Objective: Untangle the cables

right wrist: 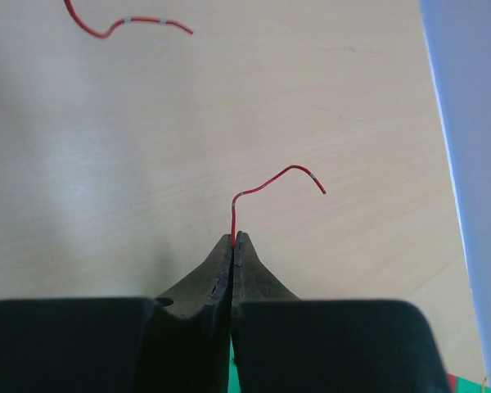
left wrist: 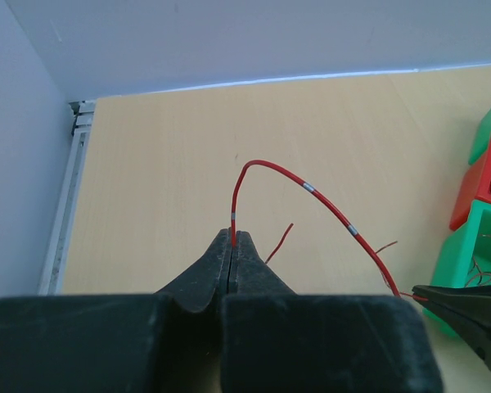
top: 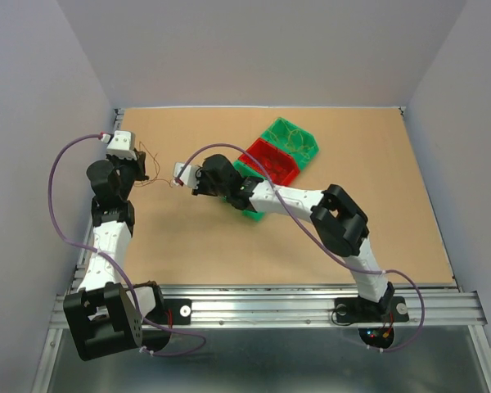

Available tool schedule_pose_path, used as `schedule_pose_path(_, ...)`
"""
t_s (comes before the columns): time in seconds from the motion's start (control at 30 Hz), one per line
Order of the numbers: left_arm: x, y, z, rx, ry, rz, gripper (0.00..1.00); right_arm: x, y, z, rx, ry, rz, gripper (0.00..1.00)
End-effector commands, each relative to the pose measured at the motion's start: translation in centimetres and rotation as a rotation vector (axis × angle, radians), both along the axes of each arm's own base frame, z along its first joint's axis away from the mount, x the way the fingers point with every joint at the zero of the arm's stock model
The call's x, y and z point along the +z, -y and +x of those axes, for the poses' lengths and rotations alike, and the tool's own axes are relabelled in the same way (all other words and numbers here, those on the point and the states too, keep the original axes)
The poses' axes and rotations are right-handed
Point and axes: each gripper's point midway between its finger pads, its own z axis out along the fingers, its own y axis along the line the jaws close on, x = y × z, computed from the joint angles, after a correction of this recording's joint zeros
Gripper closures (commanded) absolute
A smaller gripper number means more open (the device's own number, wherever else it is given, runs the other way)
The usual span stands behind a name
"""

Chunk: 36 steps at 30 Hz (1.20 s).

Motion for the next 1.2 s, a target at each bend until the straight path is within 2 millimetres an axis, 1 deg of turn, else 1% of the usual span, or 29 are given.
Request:
schedule_pose_path(0.0, 3.7, 0.2, 0.1, -0.021, 0.098, 0.03, 1.0, 8.5, -0.8, -0.3, -0.005, 0.035, 0.291, 0.99)
schedule_pose_path(0.2, 3.7, 0.4, 0.1, -0.032, 0.095, 0.03, 1.0, 6.7, 2.1, -0.5, -0.092, -0.082, 0.438, 0.99)
schedule_pose_path(0.23, 3.7, 0.4, 0.1, -0.035, 0.097, 0.032, 1.0, 6.1, 3.2, -0.3, -0.122, -0.126, 0.468, 0.99)
schedule_pose_path(0.27, 3.6, 0.4, 0.1, -0.035, 0.094, 0.03, 1.0, 5.9, 3.6, -0.3, -0.127, -0.151, 0.487, 1.0)
schedule_pose_path(0.3, 3.6, 0.5, 0.1, -0.038, 0.095, 0.03, 1.0, 5.5, 4.6, 0.1, -0.155, -0.197, 0.519, 0.99)
schedule_pose_path(0.33, 3.6, 0.6, 0.1, -0.04, 0.096, 0.03, 1.0, 5.8, 5.1, 0.5, -0.175, -0.21, 0.543, 0.99)
schedule_pose_path(0.37, 3.7, 0.5, 0.1, -0.038, 0.095, 0.03, 1.0, 4.9, 5.8, 0.6, -0.198, -0.237, 0.544, 0.99)
schedule_pose_path(0.4, 3.7, 0.5, 0.1, -0.041, 0.096, 0.03, 1.0, 4.5, 6.6, 1.0, -0.231, -0.269, 0.566, 0.99)
schedule_pose_path(0.43, 3.7, 0.6, 0.1, -0.043, 0.097, 0.03, 1.0, 4.2, 6.9, 1.0, -0.238, -0.289, 0.574, 0.99)
schedule_pose_path(0.47, 3.7, 0.6, 0.1, -0.043, 0.098, 0.033, 1.0, 2.9, 7.4, 0.5, -0.24, -0.325, 0.563, 0.99)
schedule_pose_path(0.57, 3.7, 0.5, 0.1, -0.038, 0.097, 0.032, 1.0, 1.9, 8.6, 0.7, -0.295, -0.376, 0.604, 1.0)
schedule_pose_path(0.6, 3.7, 0.5, 0.1, -0.038, 0.096, 0.031, 1.0, 1.1, 9.4, 1.0, -0.319, -0.402, 0.619, 0.99)
schedule_pose_path(0.63, 3.7, 0.6, 0.1, -0.041, 0.096, 0.031, 1.0, 0.6, 9.8, 1.0, -0.334, -0.436, 0.637, 0.99)
schedule_pose_path(0.73, 3.5, 0.7, 0.1, -0.05, 0.091, 0.025, 1.0, -1.4, 10.5, 1.2, -0.367, -0.493, 0.631, 0.99)
schedule_pose_path(0.8, 3.4, 0.9, 0.2, -0.061, 0.086, 0.024, 1.0, -2.5, 10.3, 0.9, -0.359, -0.528, 0.606, 0.99)
schedule_pose_path(0.83, 3.4, 1.0, 0.2, -0.069, 0.085, 0.024, 1.0, -3.7, 10.2, 0.8, -0.369, -0.559, 0.571, 0.99)
schedule_pose_path(0.87, 3.3, 1.2, 0.2, -0.083, 0.083, 0.024, 1.0, -4.2, 10.2, 0.7, -0.372, -0.575, 0.558, 0.99)
schedule_pose_path(0.97, 3.2, 1.6, 0.1, -0.107, 0.08, 0.028, 1.0, -6.0, 10.6, 0.5, -0.4, -0.595, 0.521, 1.0)
schedule_pose_path(1.17, 3.4, 2.6, -0.3, -0.165, 0.094, 0.04, 1.0, -6.9, 11.0, 0.0, -0.41, -0.615, 0.481, 0.99)
